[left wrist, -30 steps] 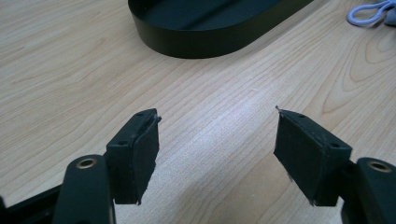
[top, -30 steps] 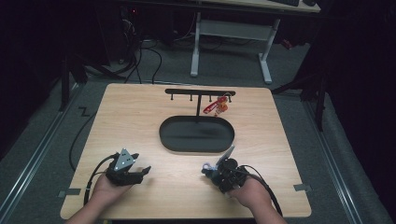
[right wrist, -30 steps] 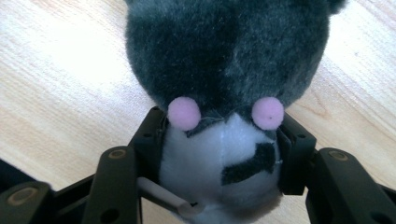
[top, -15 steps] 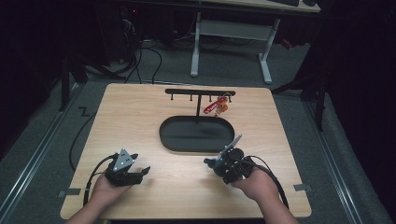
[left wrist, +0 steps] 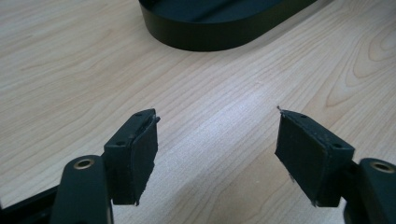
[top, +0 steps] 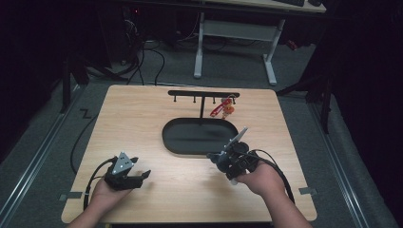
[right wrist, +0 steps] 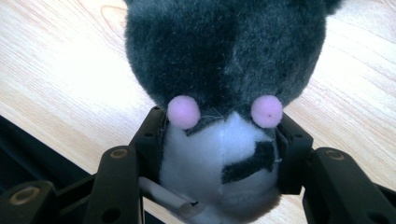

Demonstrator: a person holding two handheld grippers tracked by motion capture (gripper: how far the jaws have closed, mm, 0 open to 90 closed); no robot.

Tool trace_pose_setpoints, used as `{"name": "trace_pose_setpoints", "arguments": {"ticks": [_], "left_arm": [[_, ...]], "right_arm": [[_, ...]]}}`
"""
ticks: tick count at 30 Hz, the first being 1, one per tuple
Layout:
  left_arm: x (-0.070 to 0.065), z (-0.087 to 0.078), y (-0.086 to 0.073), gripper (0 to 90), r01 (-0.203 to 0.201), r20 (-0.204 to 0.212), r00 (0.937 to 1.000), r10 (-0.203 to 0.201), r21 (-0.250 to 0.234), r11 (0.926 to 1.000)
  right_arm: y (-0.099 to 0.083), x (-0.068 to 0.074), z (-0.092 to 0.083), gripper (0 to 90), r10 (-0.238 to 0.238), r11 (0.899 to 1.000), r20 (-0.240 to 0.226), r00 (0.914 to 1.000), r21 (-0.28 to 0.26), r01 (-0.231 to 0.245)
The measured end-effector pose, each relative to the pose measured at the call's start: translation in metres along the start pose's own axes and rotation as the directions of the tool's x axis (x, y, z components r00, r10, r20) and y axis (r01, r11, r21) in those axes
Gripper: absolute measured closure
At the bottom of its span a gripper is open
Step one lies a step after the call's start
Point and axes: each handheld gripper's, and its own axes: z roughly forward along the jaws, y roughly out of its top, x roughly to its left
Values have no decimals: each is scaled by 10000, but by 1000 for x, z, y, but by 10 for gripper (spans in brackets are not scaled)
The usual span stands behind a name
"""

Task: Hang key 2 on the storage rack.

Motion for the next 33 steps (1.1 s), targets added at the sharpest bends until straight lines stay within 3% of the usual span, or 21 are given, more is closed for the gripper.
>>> {"name": "trace_pose_setpoints", "arguments": {"ticks": [11, 18, 24, 31, 33], "left_arm": [[-2, 1, 1, 285, 7, 43, 10000, -7, -41, 10000], [-5, 5, 3, 265, -164, 243, 9996, 164, 13, 9999], [-6, 3, 3, 245, -243, 181, 9995, 243, 5, 9997], [-3, 3, 3, 159, -17, 42, 10000, 17, 24, 10000], [-5, 5, 3, 110, -49, 87, 10000, 47, 163, 9999]], "right_arm": [[12, -3, -16, 488, 83, 9998, 379, 9992, -210, -75], [26, -9, -30, 487, 273, 9981, 325, 9991, -565, -255], [40, -13, -40, 486, 394, 9979, 72, 9992, -525, -390], [56, -16, -53, 486, 555, 9965, 52, 9984, -635, -551], [59, -17, -57, 486, 520, 9956, 280, 9983, -790, -496]]}}
